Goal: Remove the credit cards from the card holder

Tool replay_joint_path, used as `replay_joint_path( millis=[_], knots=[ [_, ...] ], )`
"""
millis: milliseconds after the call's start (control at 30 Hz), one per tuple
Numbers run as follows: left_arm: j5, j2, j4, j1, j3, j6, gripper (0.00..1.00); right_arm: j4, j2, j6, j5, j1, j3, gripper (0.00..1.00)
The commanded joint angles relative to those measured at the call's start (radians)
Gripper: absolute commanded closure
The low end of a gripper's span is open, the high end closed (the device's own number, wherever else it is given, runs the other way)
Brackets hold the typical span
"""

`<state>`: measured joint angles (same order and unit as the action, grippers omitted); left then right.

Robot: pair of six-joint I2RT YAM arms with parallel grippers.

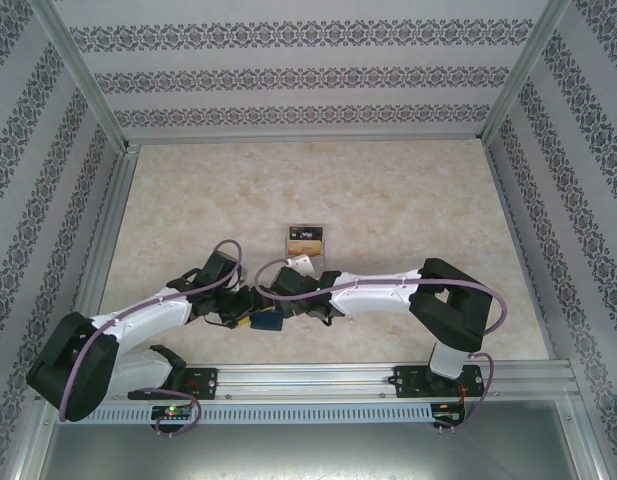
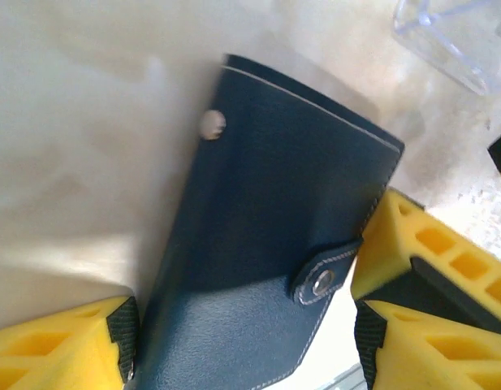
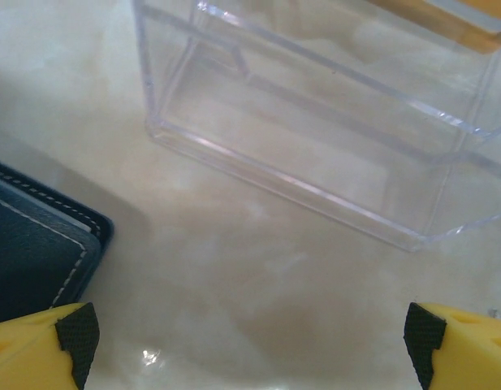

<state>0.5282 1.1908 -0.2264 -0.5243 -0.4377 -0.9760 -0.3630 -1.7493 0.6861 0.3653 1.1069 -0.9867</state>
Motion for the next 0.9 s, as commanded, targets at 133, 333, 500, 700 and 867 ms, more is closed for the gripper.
replay_joint_path(
  millis=[133, 333, 500, 700, 867],
  knots=[
    [0.010, 0.050, 0.143, -0.092, -0.025, -0.081, 0.27, -0.024, 0.092, 0.018, 0.000, -0.028, 0.025, 0.02],
    [-0.029, 0.041, 0.097, -0.088, -0.052, -0.073, 0.23, -0.054, 0.158, 0.058, -0.014, -0.038, 0.063, 0.02],
    [-0.168, -0.110, -0.132, -0.024, -0.099, -0.049, 0.13, -0.088, 0.179, 0.101, -0.057, -0.029, 0.040, 0.05],
    [-0.267, -0.289, -0.389, 0.103, -0.125, 0.012, 0.00, -0.163, 0.138, 0.121, -0.060, 0.017, -0.076, 0.15],
    [-0.316, -0.338, -0.469, 0.121, -0.124, 0.036, 0.01, -0.240, 0.028, 0.125, -0.070, 0.067, -0.215, 0.30]
  ],
)
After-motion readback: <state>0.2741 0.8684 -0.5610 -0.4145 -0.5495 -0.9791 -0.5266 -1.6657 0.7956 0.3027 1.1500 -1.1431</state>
